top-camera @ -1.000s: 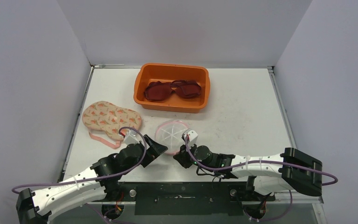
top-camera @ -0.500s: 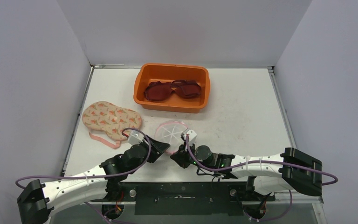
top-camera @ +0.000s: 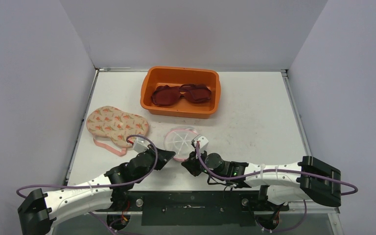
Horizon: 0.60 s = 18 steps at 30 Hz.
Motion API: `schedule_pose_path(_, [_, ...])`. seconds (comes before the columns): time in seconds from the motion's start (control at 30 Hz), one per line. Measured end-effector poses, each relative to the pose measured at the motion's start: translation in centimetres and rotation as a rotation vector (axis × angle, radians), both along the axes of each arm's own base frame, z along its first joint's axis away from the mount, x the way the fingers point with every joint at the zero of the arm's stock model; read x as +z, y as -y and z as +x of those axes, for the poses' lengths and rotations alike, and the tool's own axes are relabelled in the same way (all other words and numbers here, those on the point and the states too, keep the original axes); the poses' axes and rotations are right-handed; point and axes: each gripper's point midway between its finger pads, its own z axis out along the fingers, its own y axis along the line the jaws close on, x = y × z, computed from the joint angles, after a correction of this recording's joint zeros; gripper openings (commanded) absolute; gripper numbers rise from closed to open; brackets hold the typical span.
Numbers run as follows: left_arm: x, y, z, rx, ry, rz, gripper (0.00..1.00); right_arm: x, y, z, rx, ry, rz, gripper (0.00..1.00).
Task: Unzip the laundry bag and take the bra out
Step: Unzip the laundry bag at the center of the board.
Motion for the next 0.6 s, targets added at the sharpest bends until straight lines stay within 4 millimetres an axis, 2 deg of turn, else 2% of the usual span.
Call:
schedule_pose_path(0.33, [0.0, 0.0, 0.1, -0.021, 0.035, 0.040, 0.00, -0.9, 3.3, 1.6, -0.135, 0.031, -0.115, 0.05])
schedule_pose_path(0.5, [0.1, 0.4, 0.3, -0.067, 0.070, 0.069, 0.00, 0.5, 4.3, 1.9, -0.155, 0.066, -0.099, 0.05])
schedule_pose_path(0.6, [0.4, 0.9, 1.6, -0.122, 0.082, 0.100, 0.00, 1.5, 4.8, 1.3, -0.144, 0.087, -0.068, 0.05])
